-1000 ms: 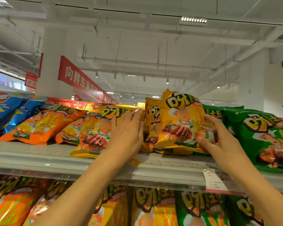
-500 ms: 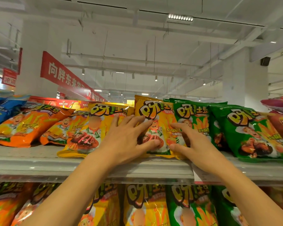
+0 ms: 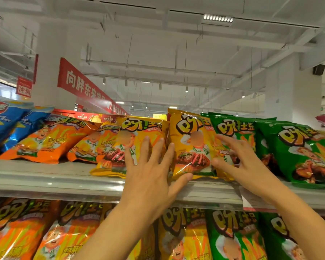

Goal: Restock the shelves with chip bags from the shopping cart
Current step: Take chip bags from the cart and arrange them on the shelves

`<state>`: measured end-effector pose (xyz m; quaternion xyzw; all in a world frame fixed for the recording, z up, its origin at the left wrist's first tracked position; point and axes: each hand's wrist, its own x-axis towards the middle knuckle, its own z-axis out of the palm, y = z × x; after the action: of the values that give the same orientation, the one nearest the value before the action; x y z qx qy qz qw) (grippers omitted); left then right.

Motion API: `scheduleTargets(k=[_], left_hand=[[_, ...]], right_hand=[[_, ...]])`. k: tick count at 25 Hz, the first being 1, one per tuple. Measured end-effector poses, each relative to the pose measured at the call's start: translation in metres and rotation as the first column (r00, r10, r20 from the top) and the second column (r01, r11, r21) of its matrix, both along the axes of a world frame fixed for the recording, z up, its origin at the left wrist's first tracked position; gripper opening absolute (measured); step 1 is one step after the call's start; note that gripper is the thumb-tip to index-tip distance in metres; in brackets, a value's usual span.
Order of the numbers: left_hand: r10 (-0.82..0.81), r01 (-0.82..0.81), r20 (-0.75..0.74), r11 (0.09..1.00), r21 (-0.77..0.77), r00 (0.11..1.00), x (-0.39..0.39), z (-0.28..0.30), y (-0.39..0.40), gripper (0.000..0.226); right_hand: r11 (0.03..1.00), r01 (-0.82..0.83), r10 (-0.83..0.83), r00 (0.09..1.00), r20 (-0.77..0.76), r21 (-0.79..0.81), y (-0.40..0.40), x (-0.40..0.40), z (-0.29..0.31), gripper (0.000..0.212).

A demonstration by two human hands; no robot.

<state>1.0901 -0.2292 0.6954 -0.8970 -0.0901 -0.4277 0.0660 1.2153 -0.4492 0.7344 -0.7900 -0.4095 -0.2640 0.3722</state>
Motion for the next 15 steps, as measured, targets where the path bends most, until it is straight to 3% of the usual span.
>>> scheduleTargets(k=[2,4,8,15], left_hand=[[0.019,-0.019,-0.027,1.000,-0.002,0.999,-0.0016,-0.0046,0.0049,0.094],[-0.026,0.026,-0.046,1.000,-0.011,0.999,-0.0012,-0.0045,0.0052,0.091],[-0.064,0.065,-0.074,0.998,0.006,0.995,0.0009,-0.0024,0.0052,0.087],[-0.011,0.013,-0.055,0.999,0.030,0.998,-0.0005,-0.0012,0.0026,0.098]], right_hand=[[0.997,0.023,-0.017,0.997,0.074,-0.070,0.0040,-0.0026,-0.0025,0.076],[0.992,0.031,-0.015,0.991,0.132,-0.123,0.0065,-0.0049,-0.0036,0.071],[0.998,-0.049,0.053,0.991,0.125,-0.038,0.0014,-0.0082,-0.0030,0.045],[0.995,0.032,-0.017,0.988,0.157,-0.091,0.0016,-0.0048,-0.0057,0.043]])
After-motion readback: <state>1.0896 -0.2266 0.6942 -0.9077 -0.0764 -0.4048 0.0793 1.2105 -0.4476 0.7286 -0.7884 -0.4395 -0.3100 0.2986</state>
